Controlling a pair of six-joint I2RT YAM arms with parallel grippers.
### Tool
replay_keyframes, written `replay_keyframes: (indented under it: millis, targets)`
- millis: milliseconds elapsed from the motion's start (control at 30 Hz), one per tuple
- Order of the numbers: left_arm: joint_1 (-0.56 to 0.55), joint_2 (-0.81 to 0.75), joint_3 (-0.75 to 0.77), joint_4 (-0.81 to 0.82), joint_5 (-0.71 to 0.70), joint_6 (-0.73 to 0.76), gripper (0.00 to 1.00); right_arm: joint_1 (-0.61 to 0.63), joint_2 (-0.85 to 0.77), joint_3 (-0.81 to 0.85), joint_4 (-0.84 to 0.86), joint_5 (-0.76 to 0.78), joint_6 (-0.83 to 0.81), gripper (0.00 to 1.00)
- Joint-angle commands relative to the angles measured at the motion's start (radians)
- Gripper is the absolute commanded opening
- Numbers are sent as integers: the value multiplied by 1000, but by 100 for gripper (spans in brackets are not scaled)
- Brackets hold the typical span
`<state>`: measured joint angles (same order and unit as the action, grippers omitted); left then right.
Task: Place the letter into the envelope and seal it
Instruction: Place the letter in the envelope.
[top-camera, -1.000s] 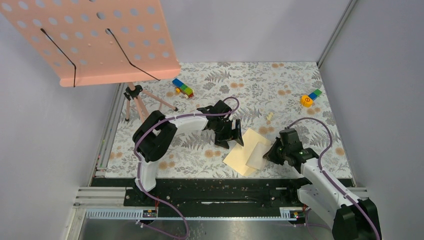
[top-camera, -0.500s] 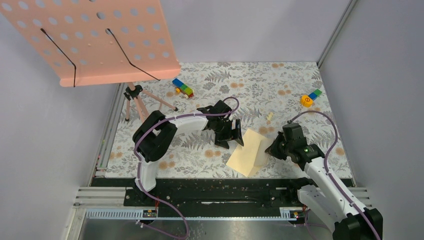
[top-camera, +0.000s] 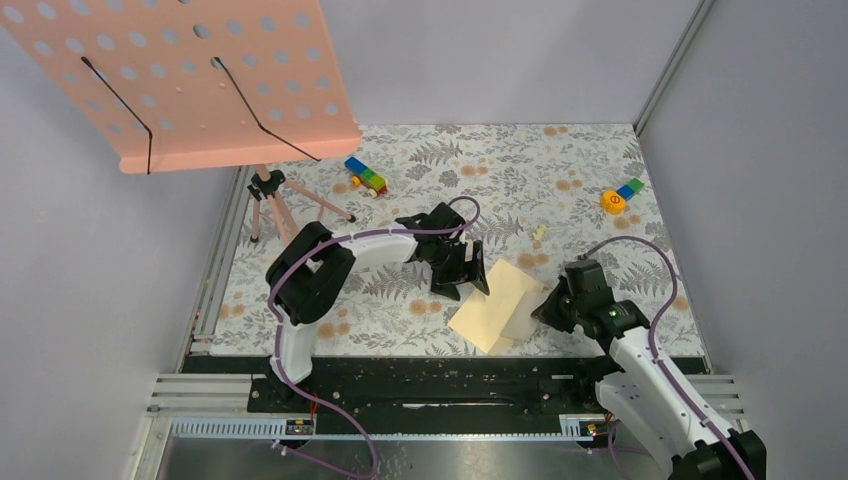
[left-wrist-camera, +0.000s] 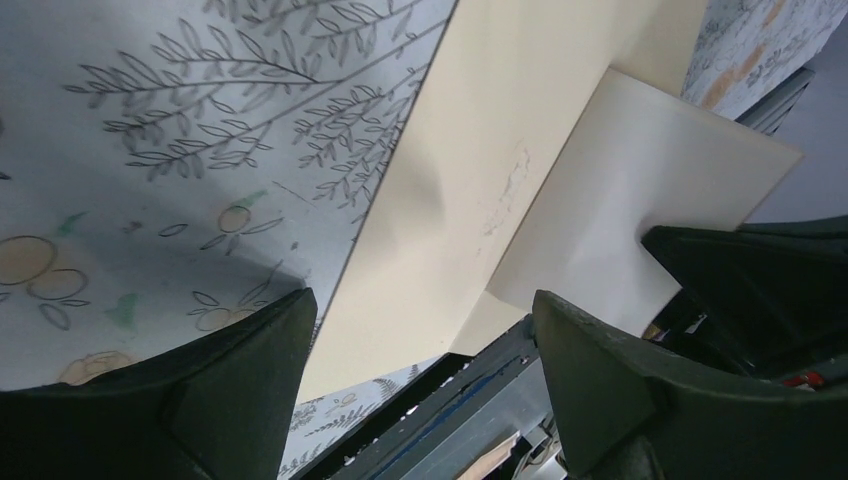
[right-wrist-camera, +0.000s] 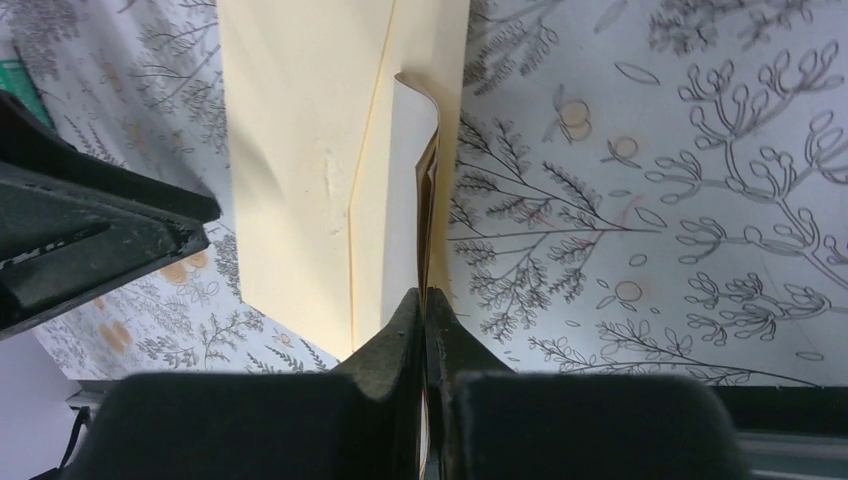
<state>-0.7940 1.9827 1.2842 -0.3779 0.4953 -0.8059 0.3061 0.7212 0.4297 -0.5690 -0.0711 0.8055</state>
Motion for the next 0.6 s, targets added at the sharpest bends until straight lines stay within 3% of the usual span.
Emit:
replay_keyframes:
  millis: [0, 567]
  targets:
    - [-29, 23, -41, -5, -7, -11, 82, 11, -58, -29, -18, 25, 79, 0]
    - [-40, 37, -55, 33, 16, -28, 82, 24, -67, -92, -24, 105, 75, 0]
